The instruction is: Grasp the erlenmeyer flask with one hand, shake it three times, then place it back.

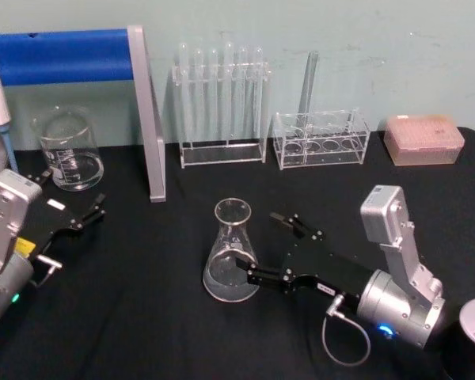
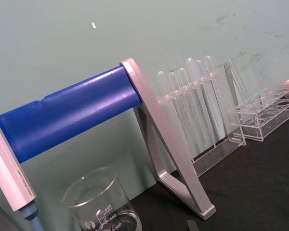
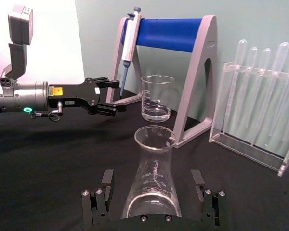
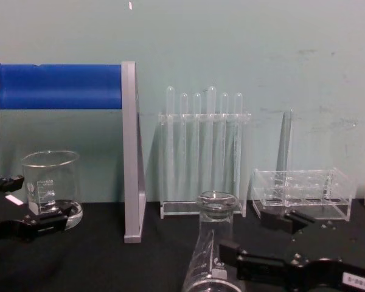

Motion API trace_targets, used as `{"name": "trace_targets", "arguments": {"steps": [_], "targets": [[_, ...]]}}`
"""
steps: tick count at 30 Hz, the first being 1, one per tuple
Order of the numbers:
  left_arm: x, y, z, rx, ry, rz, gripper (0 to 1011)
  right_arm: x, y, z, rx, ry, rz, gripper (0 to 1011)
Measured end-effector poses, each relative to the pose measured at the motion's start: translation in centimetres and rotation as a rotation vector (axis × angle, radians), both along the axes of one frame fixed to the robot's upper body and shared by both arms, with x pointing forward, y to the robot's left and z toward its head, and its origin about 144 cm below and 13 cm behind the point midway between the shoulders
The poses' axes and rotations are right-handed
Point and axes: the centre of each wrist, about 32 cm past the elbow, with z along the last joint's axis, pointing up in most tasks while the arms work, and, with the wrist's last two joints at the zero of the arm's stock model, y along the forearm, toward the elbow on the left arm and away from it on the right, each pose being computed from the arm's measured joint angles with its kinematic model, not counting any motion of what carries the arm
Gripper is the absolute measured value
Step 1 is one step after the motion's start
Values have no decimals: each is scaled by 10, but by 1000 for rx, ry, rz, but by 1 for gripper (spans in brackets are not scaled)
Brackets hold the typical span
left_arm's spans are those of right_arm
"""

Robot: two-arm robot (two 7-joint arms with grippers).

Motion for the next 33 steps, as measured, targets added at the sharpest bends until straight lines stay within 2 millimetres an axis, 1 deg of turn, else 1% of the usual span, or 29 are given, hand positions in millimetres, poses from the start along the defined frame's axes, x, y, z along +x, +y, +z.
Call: {"name": "trace_targets", "arguments": {"steps": [8,24,33], "targets": [[0,0,0,0,0,0,1001,9,8,-3,-6,-4,19,1000],[0,0,0,0,0,0,1001,34,24,-6,-6,-19,31,1000],[0,0,0,0,0,0,1001,40,30,-9,-7,-24,33,1000]]}}
